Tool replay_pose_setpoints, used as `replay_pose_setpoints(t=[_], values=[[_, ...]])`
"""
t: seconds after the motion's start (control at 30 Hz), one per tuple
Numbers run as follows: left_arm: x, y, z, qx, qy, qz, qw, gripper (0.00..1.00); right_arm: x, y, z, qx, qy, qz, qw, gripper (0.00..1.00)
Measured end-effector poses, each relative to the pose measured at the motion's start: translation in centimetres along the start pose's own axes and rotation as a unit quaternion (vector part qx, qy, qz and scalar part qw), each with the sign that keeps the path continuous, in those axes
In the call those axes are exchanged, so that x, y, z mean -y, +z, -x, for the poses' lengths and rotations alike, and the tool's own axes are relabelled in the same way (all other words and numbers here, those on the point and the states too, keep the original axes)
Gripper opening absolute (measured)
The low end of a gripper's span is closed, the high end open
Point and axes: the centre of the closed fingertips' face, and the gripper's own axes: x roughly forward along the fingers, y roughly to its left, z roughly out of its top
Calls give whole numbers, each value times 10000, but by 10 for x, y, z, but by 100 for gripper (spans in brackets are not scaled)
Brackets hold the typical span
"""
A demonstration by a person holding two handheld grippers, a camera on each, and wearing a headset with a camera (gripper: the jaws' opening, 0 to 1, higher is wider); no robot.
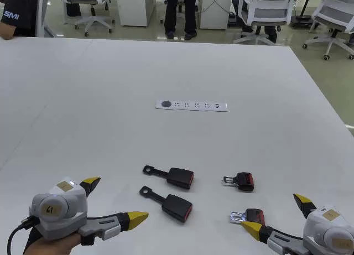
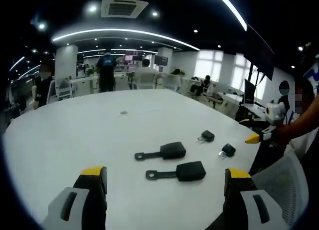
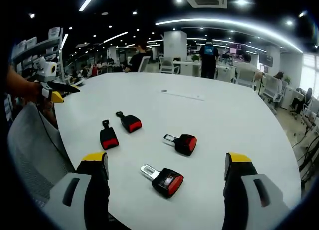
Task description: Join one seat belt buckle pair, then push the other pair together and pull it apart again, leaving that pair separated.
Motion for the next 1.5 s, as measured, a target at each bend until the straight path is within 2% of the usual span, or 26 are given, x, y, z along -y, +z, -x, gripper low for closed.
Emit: replay_pose_setpoints(t=[0.73, 1.5], values=[[-1, -2, -1, -60, -32, -56, 10000, 100, -1, 1, 1, -17, -6, -3, 10000, 98], [0, -4, 2, -30, -29, -6, 10000, 100, -4, 1, 0, 5, 23, 0, 10000, 98]])
